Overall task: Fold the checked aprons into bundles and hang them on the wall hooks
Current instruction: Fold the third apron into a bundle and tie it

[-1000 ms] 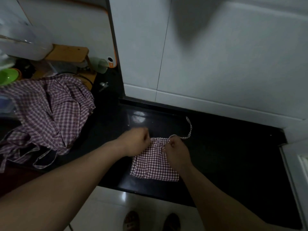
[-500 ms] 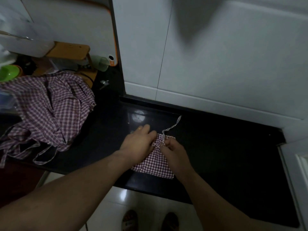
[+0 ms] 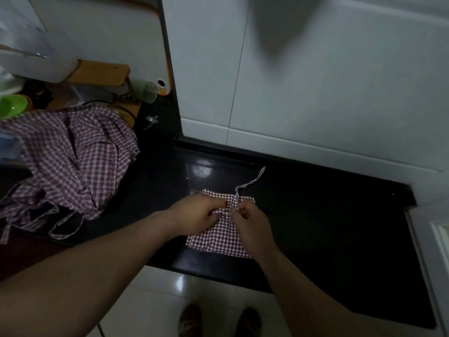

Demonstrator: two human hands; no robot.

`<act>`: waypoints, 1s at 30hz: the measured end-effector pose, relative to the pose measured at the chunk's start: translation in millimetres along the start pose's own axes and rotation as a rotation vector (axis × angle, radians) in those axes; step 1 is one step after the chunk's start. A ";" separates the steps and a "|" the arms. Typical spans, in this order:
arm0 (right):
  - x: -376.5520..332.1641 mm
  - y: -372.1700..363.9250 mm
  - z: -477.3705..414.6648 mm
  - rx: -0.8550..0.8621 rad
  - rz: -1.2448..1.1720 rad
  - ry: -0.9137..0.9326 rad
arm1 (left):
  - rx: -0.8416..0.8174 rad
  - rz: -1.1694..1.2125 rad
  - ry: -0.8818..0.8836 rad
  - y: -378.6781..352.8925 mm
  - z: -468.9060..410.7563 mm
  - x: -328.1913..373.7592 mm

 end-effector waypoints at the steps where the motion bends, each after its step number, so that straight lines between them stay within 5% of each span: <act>1: 0.0 -0.2 0.2 -0.002 0.007 0.007 | 0.028 -0.064 0.011 0.3 1.8 0.5; 6: 1.5 -3.8 1.2 -0.033 0.021 0.000 | 0.102 -0.090 0.146 -1.9 -2.6 -1.2; 10: 2.1 -3.3 0.6 -0.017 0.044 0.003 | 0.038 0.468 0.349 -3.0 0.8 -12.5; 13: 2.1 -4.5 2.3 -0.010 0.051 -0.006 | 0.226 0.861 0.473 -6.7 13.6 -19.5; 18: 9.8 0.5 6.6 0.097 0.083 -0.038 | 0.643 0.868 0.695 -20.2 38.7 -32.8; 24: 30.6 8.3 16.2 0.250 0.056 -0.219 | 0.742 0.412 0.598 -34.9 59.7 -32.7; 30: 48.2 22.0 14.2 0.388 -0.082 -0.375 | 0.787 0.265 0.642 -39.3 78.9 -57.8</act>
Point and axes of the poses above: each hand's wrist, its own z-axis away from the middle knuckle, its own y-axis out of the back of the hand, x = y × z, the point moved 4 cm from there along -z, towards the middle knuckle, and after that the axes turned 6 degrees about y, right-handed, at the moved point
